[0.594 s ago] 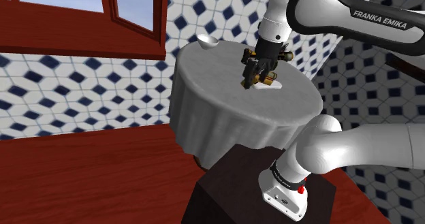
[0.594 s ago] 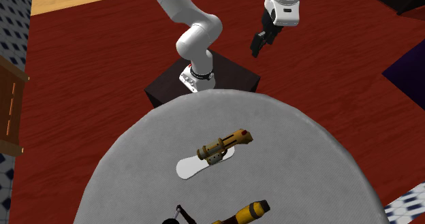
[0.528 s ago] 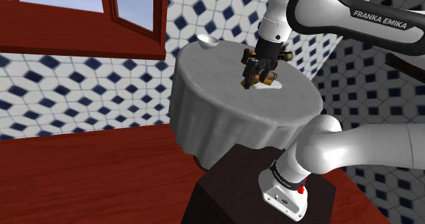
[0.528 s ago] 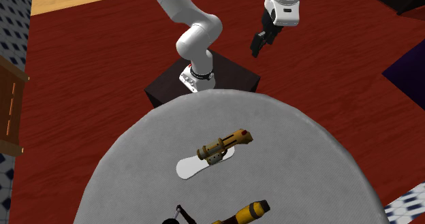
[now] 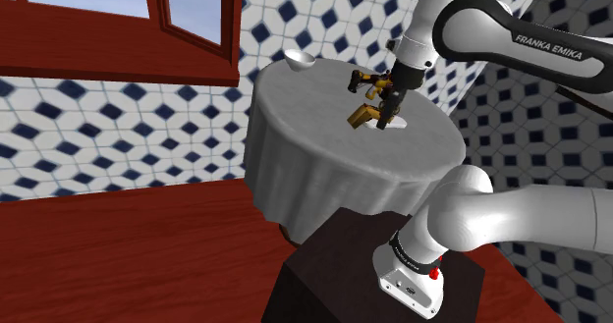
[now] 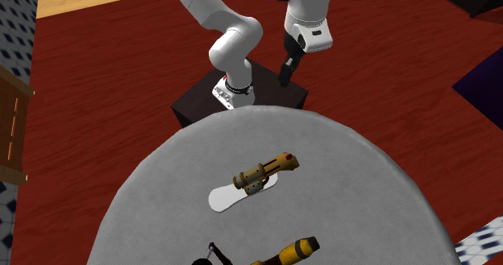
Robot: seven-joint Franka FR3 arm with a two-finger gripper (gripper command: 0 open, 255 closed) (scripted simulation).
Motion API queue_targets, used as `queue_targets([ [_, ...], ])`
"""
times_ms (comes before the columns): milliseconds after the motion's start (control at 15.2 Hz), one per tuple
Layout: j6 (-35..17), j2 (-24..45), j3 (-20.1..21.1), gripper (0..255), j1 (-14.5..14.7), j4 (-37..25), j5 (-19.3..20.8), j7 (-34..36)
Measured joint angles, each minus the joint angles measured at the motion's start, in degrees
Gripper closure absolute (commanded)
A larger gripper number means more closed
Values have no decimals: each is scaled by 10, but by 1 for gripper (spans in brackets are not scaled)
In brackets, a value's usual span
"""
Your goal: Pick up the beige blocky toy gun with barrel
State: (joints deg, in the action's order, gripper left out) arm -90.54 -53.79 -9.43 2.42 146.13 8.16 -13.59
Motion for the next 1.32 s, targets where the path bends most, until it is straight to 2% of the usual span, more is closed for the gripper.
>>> queue_targets([
  [396,-43,12,-127,0,16,1,93,-204],
  [660,-81,49,-214,0,41,-24,140,-337],
  [990,-132,126,-330,0,105,-88,169,-503],
  [1320,-183,213,-456,0,204,-161,158,-668],
])
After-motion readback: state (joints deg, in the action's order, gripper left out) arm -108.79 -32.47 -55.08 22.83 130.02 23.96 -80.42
